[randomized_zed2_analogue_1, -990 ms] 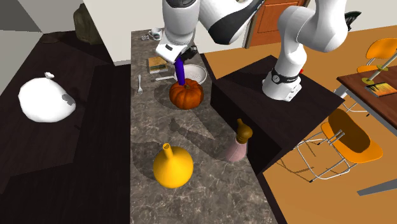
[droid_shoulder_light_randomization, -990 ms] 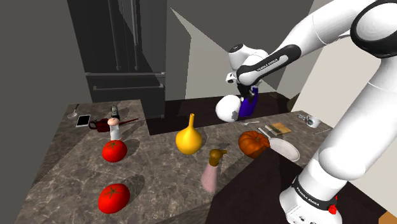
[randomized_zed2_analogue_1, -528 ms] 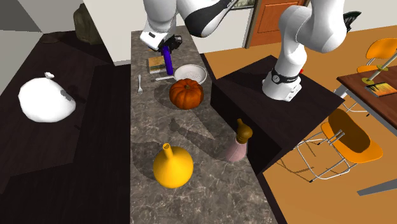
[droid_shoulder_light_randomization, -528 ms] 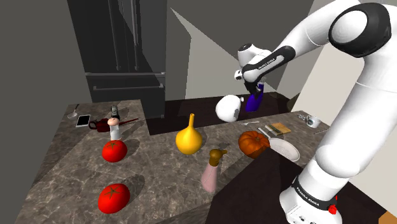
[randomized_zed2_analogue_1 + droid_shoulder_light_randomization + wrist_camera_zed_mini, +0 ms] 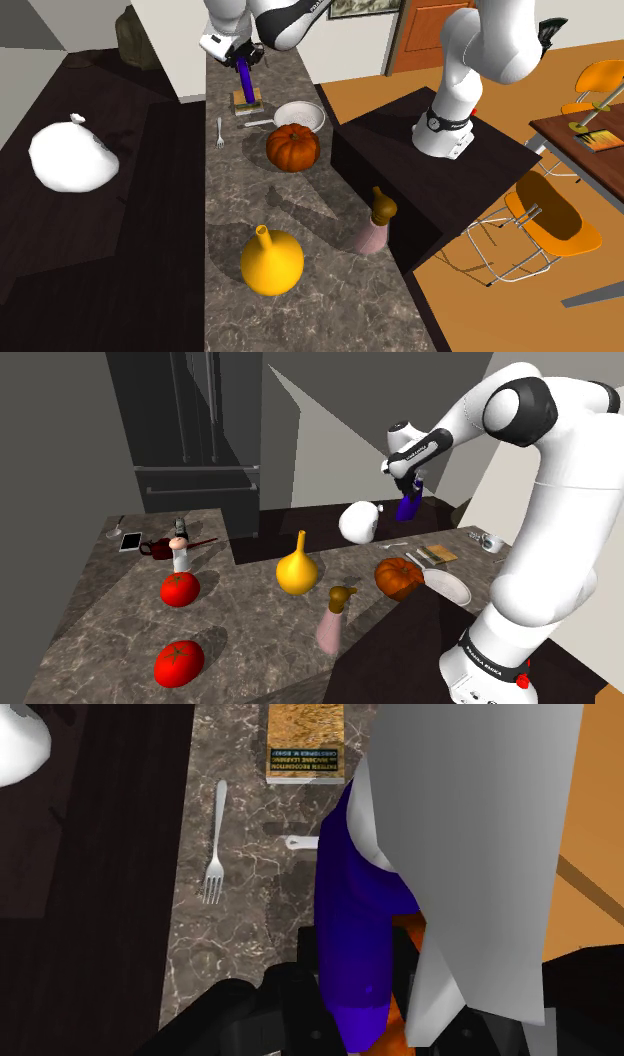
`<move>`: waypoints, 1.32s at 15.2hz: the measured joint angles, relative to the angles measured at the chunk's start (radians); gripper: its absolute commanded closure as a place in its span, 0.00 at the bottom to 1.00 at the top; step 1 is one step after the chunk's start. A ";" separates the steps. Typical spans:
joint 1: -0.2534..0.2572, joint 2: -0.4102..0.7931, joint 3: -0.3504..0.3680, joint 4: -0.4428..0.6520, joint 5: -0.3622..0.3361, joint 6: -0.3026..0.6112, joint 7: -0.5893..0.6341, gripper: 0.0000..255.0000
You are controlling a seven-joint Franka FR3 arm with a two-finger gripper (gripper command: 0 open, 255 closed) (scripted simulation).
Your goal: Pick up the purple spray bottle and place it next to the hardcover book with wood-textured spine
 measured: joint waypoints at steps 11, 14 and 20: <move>-0.209 0.297 0.002 0.414 0.172 0.005 -0.285 1.00; -0.272 0.399 0.017 0.576 0.221 -0.030 -0.356 1.00; -0.390 0.612 0.046 0.921 0.297 -0.121 -0.470 1.00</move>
